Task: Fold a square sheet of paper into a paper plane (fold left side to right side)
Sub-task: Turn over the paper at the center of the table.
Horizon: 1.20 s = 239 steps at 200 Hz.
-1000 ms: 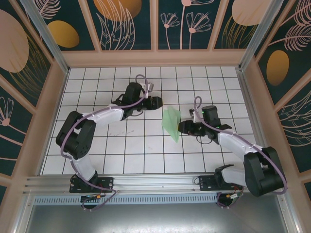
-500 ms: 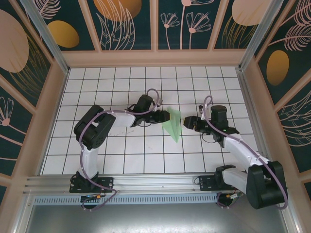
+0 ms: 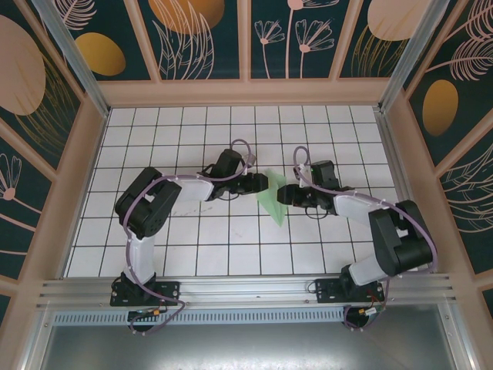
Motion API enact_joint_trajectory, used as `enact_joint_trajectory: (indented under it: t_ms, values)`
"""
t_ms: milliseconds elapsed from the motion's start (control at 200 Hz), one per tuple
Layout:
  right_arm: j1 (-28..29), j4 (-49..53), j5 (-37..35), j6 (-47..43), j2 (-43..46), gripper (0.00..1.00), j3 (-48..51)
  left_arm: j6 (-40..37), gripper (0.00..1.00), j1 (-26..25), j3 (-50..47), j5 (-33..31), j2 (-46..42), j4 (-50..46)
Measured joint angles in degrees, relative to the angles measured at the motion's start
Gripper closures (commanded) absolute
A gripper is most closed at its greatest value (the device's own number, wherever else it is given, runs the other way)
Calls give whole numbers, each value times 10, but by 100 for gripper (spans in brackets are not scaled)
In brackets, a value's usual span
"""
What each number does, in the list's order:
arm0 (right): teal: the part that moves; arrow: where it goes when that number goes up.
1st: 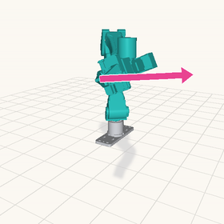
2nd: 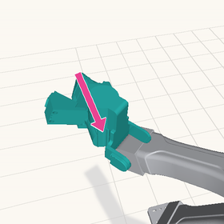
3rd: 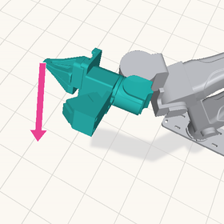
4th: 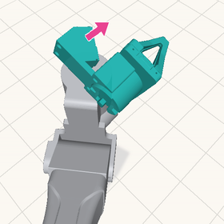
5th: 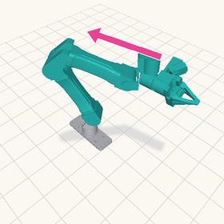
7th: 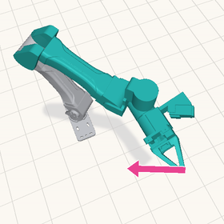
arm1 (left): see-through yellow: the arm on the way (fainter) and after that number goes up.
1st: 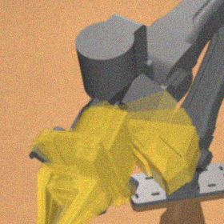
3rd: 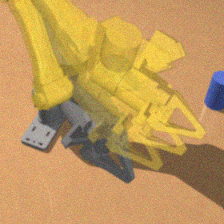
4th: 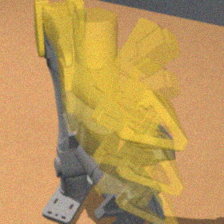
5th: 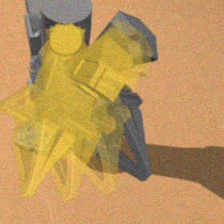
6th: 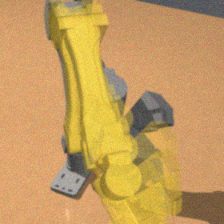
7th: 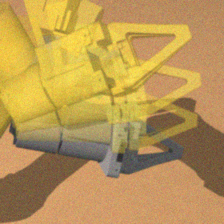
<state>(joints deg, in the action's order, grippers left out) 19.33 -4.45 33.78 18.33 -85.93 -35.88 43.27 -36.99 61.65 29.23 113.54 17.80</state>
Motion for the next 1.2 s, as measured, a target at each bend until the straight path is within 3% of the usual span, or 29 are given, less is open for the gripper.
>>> enact_joint_trajectory:
  t_ms: [85, 240, 445, 721, 891, 1196]
  values:
    - [3, -9, -4, -6, -21, 70, -5, -2, 44, 0, 0, -11, -23, -2]
    - [4, -28, -3, -14, -45, 100, -12, -2, 42, 7, -12, -19, -69, 0]
    - [-6, -54, 22, -20, -27, 100, -9, 3, 35, 33, -72, -26, -142, 30]
    - [-33, -110, 104, -13, 121, 100, 17, 21, 27, 49, -113, 1, -232, 98]
    - [-32, -161, 163, 8, 172, 100, 17, 57, 26, 48, -113, 56, -235, 180]
    - [-11, -193, 217, 42, 175, 100, 17, 97, 31, 31, -103, 113, -205, 264]
